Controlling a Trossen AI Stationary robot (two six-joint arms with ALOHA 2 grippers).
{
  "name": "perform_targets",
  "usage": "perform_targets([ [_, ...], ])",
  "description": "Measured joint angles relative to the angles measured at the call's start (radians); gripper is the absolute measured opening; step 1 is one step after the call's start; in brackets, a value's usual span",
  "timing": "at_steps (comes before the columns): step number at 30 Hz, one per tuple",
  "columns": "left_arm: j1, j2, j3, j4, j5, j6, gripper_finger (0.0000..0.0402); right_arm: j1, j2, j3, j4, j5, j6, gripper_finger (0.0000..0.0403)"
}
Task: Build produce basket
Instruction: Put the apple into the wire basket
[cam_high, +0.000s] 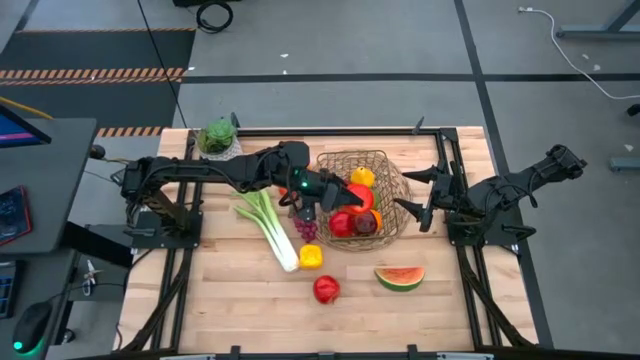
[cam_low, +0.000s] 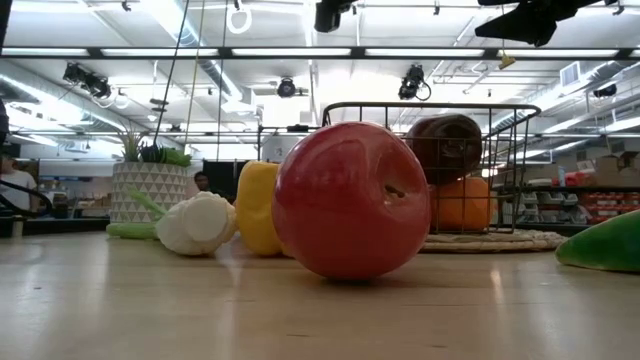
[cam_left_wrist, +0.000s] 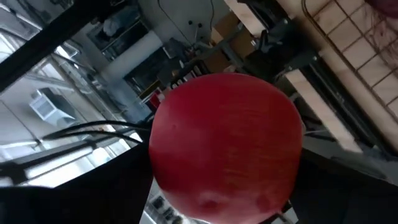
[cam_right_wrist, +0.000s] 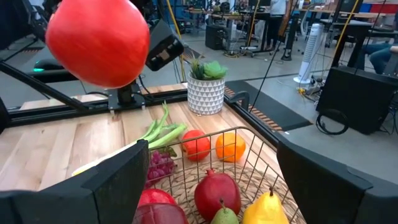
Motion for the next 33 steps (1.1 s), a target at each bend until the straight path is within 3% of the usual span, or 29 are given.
perform_targets([
  [3, 0.0, 0.0, 0.0, -0.001, 0.0, -0.002, 0.0318, 0.0, 0.0, 0.0, 0.0, 0.0, 0.0, 0.0358],
  [6, 0.0, 0.0, 0.0, -0.001, -0.001, -0.104, 0.0318, 0.0, 0.0, 0.0, 0.0, 0.0, 0.0, 0.0358],
  [15, 0.002, 0.003, 0.0, -0.036, 0.0, -0.936, 0.0319, 0.0, 0.0, 0.0, -0.003, 0.0, 0.0, 0.0358],
  [23, 0.002, 0.003, 0.0, -0.041, 0.0, -1.535, 0.0318, 0.0, 0.0, 0.0, -0.003, 0.0, 0.0, 0.0358],
  [28, 0.001, 0.003, 0.0, -0.04, 0.0, -1.825, 0.0319, 0.0, 0.0, 0.0, -0.009, 0.0, 0.0, 0.0358],
  [33, 0.001, 0.004, 0.0, -0.04, 0.0, -1.962, 0.0319, 0.0, 0.0, 0.0, -0.01, 0.0, 0.001, 0.0358],
])
